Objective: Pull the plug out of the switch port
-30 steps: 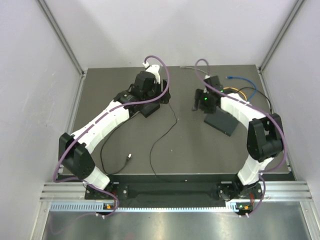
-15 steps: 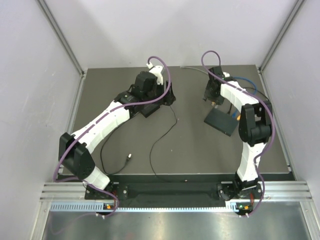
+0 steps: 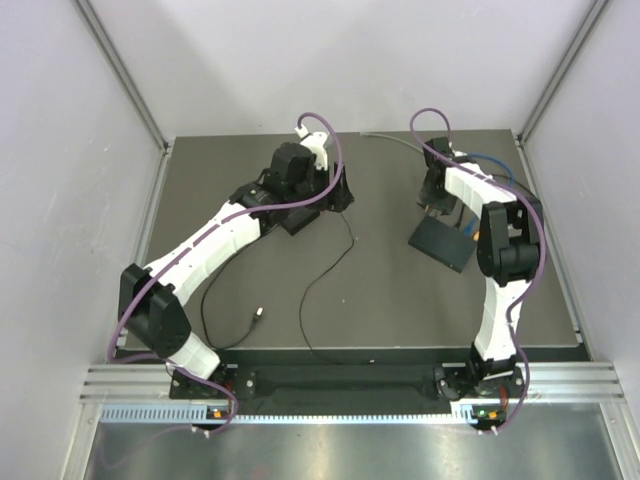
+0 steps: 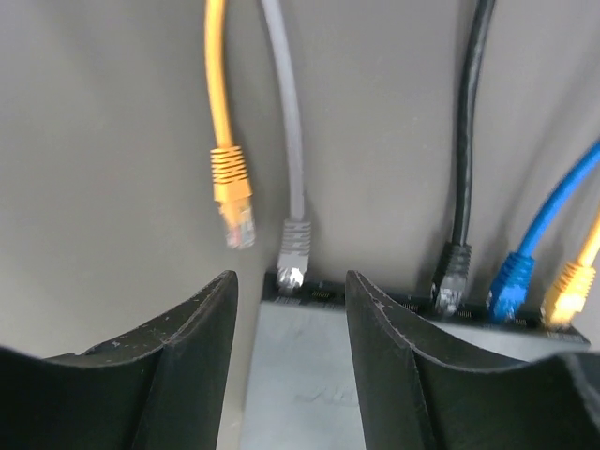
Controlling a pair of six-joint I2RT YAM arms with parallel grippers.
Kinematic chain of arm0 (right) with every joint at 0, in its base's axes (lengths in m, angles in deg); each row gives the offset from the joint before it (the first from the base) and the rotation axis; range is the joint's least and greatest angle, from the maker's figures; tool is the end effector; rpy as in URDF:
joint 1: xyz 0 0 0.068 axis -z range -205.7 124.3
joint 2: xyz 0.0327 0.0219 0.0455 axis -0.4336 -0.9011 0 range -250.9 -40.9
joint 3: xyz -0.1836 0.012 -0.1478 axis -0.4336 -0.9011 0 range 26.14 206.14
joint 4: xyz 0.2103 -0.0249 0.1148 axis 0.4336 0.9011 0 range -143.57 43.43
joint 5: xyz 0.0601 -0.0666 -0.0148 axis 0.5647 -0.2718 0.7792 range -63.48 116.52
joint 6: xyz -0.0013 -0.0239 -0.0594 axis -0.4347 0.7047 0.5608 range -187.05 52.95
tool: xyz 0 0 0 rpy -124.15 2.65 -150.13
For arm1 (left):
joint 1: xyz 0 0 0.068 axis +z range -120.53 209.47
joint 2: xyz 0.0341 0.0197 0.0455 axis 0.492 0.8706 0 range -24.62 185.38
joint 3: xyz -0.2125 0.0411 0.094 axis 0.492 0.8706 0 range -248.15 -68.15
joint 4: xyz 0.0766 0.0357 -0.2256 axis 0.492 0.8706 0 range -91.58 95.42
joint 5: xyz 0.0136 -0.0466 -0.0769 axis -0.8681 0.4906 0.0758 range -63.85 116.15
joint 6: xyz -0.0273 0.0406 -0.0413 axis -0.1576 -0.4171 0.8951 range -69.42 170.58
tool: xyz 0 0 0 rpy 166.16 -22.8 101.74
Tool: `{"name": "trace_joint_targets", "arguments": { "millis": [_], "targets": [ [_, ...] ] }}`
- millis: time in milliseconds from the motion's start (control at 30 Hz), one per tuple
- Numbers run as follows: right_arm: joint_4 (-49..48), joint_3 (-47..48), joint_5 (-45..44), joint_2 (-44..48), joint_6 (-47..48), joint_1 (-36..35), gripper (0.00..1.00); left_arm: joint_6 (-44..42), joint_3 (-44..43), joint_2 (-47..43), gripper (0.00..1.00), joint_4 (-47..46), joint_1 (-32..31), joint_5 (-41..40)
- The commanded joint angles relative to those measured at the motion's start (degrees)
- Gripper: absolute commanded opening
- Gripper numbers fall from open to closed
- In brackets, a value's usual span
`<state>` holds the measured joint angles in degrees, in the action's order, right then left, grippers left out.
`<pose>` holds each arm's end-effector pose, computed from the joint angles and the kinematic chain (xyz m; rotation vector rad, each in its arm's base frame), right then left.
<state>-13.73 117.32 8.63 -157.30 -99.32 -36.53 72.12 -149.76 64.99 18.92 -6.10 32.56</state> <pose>0.3945 0.0599 0.1651 0.5771 2.5578 -0.1707 0.2864 -0.2115 0.3087 0.3330 2.1205 -0.7157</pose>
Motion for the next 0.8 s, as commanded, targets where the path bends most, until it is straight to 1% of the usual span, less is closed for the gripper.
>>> {"name": "trace_joint_targets", "arguments": {
  "millis": [0, 367, 467, 567, 633, 767],
  "targets": [
    [-1.6, 0.5, 2.85, -1.11, 3.16, 0.72, 0.5, -0.01, -0.92, 0.13, 0.73, -3.0, 0.33, 1.05],
    [-2.3, -3.72, 5.84, 0.91, 10.91, 0.81, 0.49, -0.09, -0.93, 0.31, 0.73, -2.91, 0.33, 1.58],
    [-1.43, -4.17, 7.78, 0.82, 15.82, 0.72, 0.49, -0.1, -0.84, 0.4, 0.73, -3.09, 0.33, 2.02],
    [-0.63, -5.39, 8.92, 2.13, 18.11, 0.81, 0.44, 0.17, -0.66, 0.66, 0.73, -3.44, 0.33, 2.72],
    [-0.9, -7.5, 9.62, 3.37, 21.62, 0.72, 0.42, 0.43, -0.31, 0.66, 0.73, -3.61, 0.24, 2.99],
    [0.16, -11.01, 9.54, 7.4, 28.92, -1.03, 0.42, 0.7, 0.92, 0.4, 0.73, -4.49, 0.33, 3.51]
  ]
}}
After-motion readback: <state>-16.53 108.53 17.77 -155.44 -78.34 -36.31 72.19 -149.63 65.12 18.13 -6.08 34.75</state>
